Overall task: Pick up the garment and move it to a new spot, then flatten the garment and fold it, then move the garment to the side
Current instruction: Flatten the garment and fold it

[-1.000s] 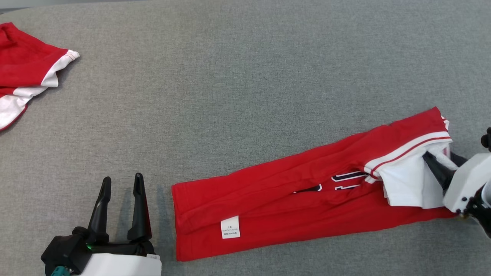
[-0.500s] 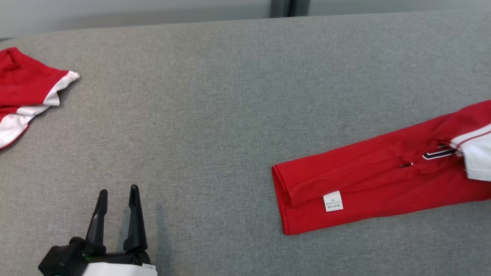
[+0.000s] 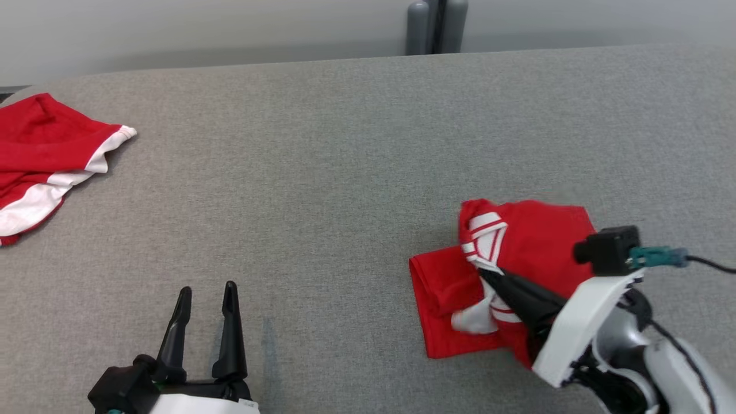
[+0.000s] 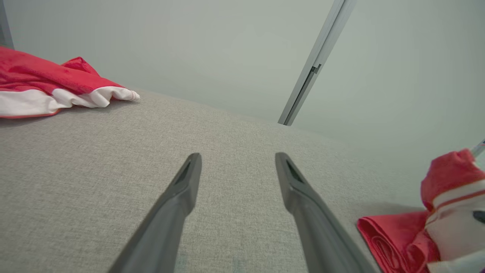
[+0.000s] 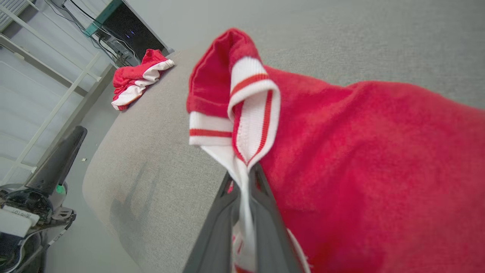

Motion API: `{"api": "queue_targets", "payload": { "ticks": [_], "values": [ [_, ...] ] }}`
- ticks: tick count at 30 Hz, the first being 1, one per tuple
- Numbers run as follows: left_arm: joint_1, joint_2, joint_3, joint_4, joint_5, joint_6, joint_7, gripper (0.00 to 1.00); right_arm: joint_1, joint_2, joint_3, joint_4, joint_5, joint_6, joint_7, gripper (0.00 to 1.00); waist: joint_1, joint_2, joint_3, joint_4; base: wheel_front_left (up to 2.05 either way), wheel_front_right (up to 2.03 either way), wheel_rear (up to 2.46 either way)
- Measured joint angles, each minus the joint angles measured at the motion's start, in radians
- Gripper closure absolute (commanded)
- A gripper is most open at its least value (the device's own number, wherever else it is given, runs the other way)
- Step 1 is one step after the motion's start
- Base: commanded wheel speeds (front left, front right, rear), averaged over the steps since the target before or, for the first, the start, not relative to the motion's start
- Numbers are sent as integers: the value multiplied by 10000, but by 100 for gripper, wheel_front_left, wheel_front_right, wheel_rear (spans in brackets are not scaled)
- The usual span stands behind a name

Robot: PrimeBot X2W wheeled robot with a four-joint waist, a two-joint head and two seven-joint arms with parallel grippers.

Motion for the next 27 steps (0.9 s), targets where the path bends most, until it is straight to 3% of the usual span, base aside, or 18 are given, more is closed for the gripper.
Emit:
{"api": "queue_targets", "payload": {
  "ticks": [5,10,11,12,16,19,22,27],
  "values": [
    [-206,-4,-284,75,121,61,0,0,-29,1689,546,1605,-1076,0,-807,100,0,0,-64,376,0,0,0],
    [-148,-4,-336,119,88,173,0,0,-208,2370,568,2947,-1824,0,-1390,100,0,0,-188,719,0,0,0],
    [-123,2,-284,128,46,188,0,0,-242,2454,531,3120,-1925,0,-1538,87,0,0,-214,753,0,0,0],
    [-92,8,-259,138,36,188,0,0,-263,2537,477,3218,-2036,0,-1741,0,0,0,-245,768,0,0,0],
    [174,2,-205,215,36,186,0,0,-328,2725,297,3012,-2197,0,-2661,0,0,0,-425,738,0,0,0],
    [414,-2,-38,201,29,228,0,0,17,2763,-79,1994,-2098,0,-3465,0,0,0,-661,658,0,0,0],
    [750,4,224,100,-31,267,0,0,804,2439,-826,892,-2280,2,-4107,0,0,0,-935,497,0,0,0],
    [1101,-2,355,-134,44,267,0,0,2179,1513,-2364,253,-3935,0,-4846,0,0,0,-1402,183,0,0,0]
  ]
}}
